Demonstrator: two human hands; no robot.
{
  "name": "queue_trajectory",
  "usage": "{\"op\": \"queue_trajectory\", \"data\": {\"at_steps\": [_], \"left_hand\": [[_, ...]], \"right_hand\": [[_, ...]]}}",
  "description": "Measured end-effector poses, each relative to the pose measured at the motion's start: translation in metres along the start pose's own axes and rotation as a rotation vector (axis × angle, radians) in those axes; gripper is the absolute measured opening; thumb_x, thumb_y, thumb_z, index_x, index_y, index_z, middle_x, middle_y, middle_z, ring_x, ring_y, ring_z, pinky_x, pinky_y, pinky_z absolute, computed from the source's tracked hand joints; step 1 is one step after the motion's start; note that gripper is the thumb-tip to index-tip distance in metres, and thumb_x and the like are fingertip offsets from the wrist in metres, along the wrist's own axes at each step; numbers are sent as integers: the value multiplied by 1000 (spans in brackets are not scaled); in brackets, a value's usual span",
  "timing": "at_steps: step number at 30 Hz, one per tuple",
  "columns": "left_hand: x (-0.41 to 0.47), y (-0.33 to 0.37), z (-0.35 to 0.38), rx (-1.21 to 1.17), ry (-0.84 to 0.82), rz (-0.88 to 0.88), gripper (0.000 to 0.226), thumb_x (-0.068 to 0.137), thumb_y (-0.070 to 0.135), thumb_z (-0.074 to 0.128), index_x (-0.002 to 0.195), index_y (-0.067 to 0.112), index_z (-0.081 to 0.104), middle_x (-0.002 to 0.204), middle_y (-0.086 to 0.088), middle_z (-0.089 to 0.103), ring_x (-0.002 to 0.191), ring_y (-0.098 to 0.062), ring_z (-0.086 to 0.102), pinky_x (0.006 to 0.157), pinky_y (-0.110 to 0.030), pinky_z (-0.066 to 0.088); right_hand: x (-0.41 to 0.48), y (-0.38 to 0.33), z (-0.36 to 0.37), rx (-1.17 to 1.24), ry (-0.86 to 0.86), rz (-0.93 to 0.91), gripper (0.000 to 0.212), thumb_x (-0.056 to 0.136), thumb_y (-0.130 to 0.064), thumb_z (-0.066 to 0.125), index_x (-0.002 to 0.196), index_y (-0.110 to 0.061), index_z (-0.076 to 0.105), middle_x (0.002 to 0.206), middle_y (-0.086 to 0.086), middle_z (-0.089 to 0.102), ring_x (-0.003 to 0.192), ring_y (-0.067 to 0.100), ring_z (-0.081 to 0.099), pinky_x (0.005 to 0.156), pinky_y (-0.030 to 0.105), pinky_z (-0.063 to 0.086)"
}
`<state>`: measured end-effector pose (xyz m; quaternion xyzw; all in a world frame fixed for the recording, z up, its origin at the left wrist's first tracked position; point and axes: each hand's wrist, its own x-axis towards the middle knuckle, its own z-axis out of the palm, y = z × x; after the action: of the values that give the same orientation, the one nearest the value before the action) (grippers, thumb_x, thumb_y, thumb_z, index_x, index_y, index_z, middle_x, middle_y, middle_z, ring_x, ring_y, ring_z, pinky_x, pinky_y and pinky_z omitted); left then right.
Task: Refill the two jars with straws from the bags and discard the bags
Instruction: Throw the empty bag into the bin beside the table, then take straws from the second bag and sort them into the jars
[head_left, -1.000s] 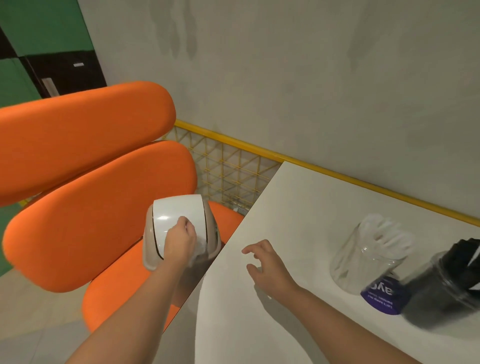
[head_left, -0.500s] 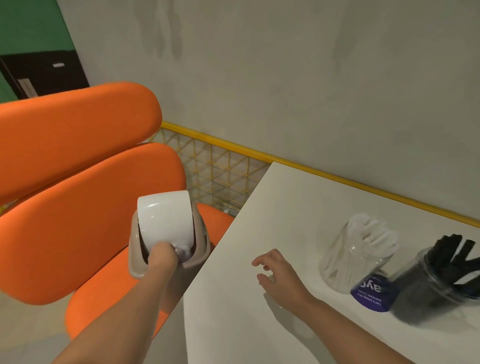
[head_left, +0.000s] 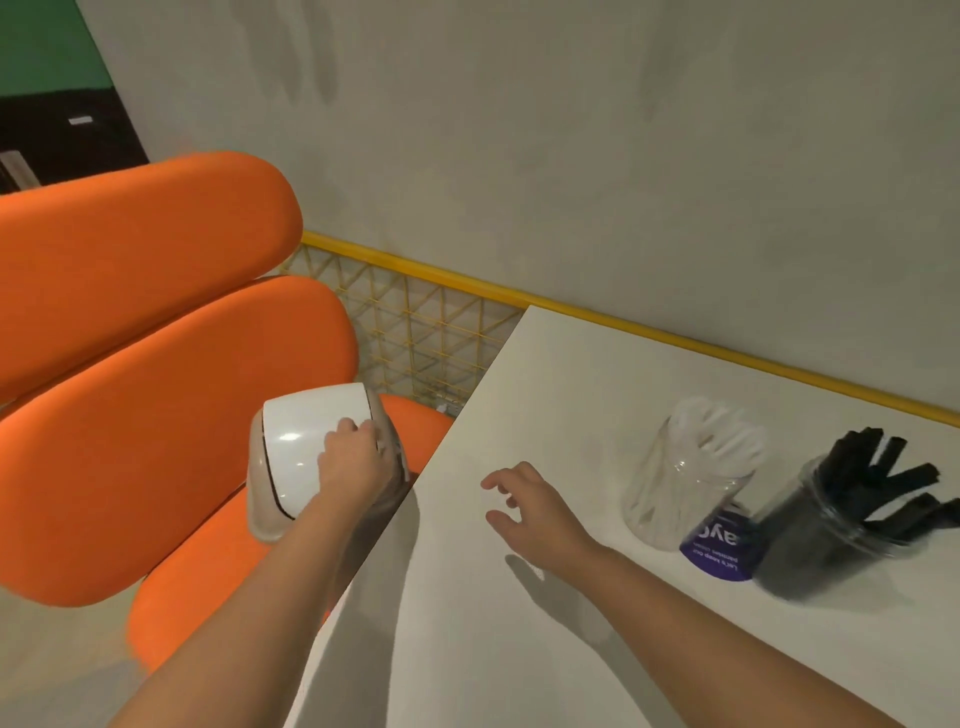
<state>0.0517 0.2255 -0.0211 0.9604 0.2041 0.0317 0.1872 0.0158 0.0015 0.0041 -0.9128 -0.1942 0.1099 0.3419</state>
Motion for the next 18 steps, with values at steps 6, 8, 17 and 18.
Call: {"op": "queue_trajectory", "data": {"at_steps": [6,8,17,18], "left_hand": [[-62,76,6,-29,-262,304,61,95,46,44,148,24,24,155,-8,18,140,-30,23,110,-45,27],[-86,98,13,-62,-387,384,61,96,48,37,150,27,18,158,-5,11,144,-28,16,115,-46,20],[-193,193,61,-54,-772,685,62,97,53,28,150,23,16,159,-3,13,143,-26,22,116,-42,21],[-202,201,65,-38,-794,722,65,97,53,30,151,21,15,158,-3,13,143,-26,23,116,-43,22]], "right_hand": [[-34,9,-49,-373,-277,136,91,79,-50,65,148,-28,11,152,3,17,140,24,18,111,41,29],[-54,21,-67,-446,-361,200,100,75,-54,67,149,-28,4,155,3,10,143,24,11,114,40,23],[-173,103,-144,-420,-486,592,100,71,-49,74,148,-24,14,153,1,23,140,25,27,114,38,27],[-184,110,-148,-431,-483,633,105,71,-50,74,149,-24,10,156,2,17,141,25,23,114,38,24]]}}
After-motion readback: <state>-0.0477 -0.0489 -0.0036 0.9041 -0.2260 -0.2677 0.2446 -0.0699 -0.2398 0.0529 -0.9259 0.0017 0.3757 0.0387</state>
